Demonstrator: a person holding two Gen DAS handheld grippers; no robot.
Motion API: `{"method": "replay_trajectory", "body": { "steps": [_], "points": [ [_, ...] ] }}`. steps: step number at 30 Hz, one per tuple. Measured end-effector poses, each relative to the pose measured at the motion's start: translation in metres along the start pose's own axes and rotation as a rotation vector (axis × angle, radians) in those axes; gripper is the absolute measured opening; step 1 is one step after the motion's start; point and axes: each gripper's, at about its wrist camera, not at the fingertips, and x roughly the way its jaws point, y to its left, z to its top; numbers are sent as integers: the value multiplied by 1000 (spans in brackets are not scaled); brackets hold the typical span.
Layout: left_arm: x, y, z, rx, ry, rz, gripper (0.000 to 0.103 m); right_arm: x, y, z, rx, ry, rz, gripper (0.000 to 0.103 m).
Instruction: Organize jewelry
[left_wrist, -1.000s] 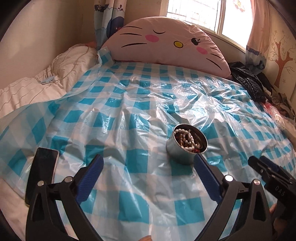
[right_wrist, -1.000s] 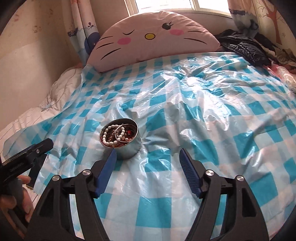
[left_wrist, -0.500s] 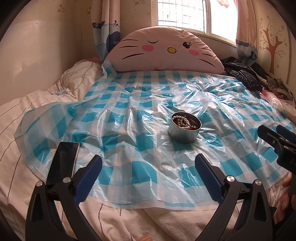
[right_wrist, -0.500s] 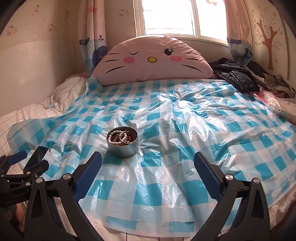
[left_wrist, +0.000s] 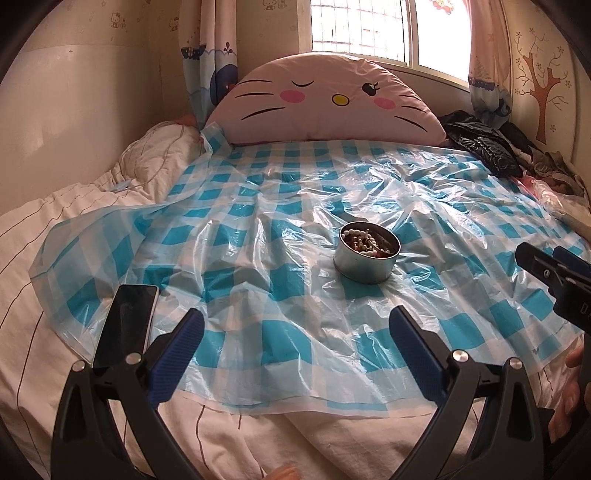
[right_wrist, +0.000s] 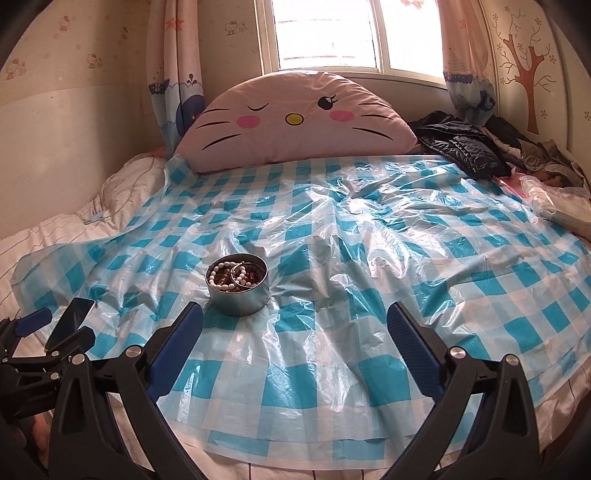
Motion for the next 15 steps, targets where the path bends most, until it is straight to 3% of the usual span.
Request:
{"method": "replay_trajectory", "body": {
  "steps": [15],
  "points": [
    [0, 3, 1, -14, 1, 0, 96, 1, -3, 0, 6, 2, 1, 96]
  ]
}}
